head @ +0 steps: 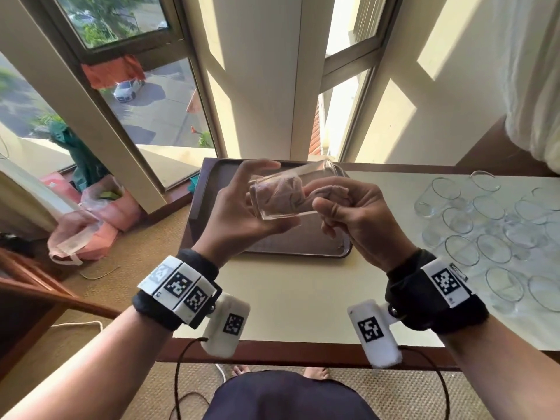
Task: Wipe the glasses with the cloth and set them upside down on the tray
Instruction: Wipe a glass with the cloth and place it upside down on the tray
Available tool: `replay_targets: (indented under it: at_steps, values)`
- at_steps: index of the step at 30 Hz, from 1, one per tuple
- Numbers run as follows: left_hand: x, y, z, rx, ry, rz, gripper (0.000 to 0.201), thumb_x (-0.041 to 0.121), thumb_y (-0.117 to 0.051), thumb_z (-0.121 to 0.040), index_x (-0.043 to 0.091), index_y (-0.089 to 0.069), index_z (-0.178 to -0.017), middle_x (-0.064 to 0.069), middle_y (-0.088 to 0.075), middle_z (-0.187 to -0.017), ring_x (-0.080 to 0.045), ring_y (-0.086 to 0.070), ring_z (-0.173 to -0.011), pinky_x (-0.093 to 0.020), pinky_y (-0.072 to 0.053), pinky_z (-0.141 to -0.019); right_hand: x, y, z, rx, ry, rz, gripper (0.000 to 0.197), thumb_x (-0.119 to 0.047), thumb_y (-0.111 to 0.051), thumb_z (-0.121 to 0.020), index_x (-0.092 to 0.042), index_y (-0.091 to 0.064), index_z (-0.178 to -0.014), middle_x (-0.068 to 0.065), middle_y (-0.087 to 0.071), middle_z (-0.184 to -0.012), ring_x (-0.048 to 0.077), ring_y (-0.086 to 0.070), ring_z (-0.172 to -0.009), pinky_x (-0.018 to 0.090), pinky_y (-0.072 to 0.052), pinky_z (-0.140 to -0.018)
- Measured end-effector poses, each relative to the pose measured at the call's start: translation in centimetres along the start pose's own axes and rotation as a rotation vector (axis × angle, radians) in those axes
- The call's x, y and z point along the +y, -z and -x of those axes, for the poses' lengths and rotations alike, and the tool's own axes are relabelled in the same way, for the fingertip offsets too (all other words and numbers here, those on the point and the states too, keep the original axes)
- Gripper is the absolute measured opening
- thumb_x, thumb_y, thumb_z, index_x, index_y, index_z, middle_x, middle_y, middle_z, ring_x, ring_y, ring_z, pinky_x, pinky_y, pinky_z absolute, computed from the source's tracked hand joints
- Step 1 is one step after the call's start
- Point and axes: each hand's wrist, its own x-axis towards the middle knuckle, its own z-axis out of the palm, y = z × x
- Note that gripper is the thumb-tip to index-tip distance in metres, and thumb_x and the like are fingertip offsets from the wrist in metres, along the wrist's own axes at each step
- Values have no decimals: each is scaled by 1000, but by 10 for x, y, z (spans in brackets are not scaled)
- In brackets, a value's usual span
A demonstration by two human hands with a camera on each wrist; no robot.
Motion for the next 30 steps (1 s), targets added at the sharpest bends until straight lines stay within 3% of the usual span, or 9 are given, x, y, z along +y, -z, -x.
replay_targets:
  at_steps: [3, 6, 12, 15, 18, 21, 24, 26, 30]
  values:
    - [7, 0, -5, -146, 329, 381, 85, 50, -89, -61, 12, -54, -128, -2, -69, -108, -11, -70, -83, -17, -53, -55, -1, -2, -5, 15, 53, 52, 17, -3, -66, -81, -5, -72, -96, -1, -72, -82, 10, -54, -56, 24, -46, -45]
    - [6, 1, -10, -110, 419, 471, 89, 63, -85, -60, 3, -62, -121, -11, -70, -102, -17, -69, -74, -13, -44, -45, 2, -5, -7, 25, 23, 71, 16, -5, -66, -81, -6, -70, -96, -5, -70, -76, 8, -50, -49, 22, -45, -40]
    - [8, 8, -6, -69, 182, 175, 60, 23, -85, -69, 6, -60, -122, 0, -73, -104, -16, -74, -90, -24, -58, -72, 7, -9, 0, 27, -135, -66, 15, -13, -65, -82, -9, -68, -96, -9, -59, -63, 6, -39, -45, 20, -36, -38]
    - [1, 9, 0, -89, 29, 74, 74, 11, -91, -68, 10, -54, -131, -3, -66, -122, -24, -70, -107, -33, -58, -86, 6, -7, 2, 47, -143, -59, 15, -13, -69, -79, -10, -72, -93, -7, -58, -61, 10, -34, -47, 20, -31, -40]
    - [-3, 8, 0, -91, 112, 162, 91, 10, -92, -65, 17, -41, -140, -13, -62, -127, -26, -70, -106, -30, -58, -85, 1, -7, 0, 67, -6, 18, 18, -7, -71, -76, -4, -73, -94, -5, -63, -65, 10, -41, -48, 21, -32, -41]
    - [2, 6, -3, -192, 352, 437, 98, 38, -93, -61, 6, -43, -139, -12, -68, -114, -16, -73, -87, -21, -58, -62, 1, -4, -4, 10, 215, 189, 30, 4, -72, -74, -1, -70, -103, 11, -69, -87, 9, -65, -77, 18, -52, -70]
    - [-2, 5, -3, -139, 393, 461, 90, 59, -88, -59, 3, -57, -123, -9, -70, -93, -14, -68, -70, -18, -52, -49, 10, -1, -8, -49, 283, 350, 28, 5, -75, -72, 0, -70, -100, 21, -68, -97, 19, -65, -92, 26, -54, -83]
    - [-6, 4, -1, -66, 333, 366, 82, 59, -87, -60, 5, -61, -116, -7, -71, -90, -14, -67, -68, -19, -52, -52, 11, -5, -8, -72, 224, 333, 28, 5, -75, -73, 3, -69, -100, 22, -69, -96, 19, -66, -88, 27, -56, -80]
    - [-9, 6, -1, -11, 87, 119, 71, 42, -88, -67, 5, -59, -121, -6, -72, -106, -19, -74, -89, -28, -61, -71, 14, -11, -4, -61, -20, 85, 23, 18, -63, -83, 0, -60, -97, -11, -65, -64, 0, -55, -49, 11, -43, -47]
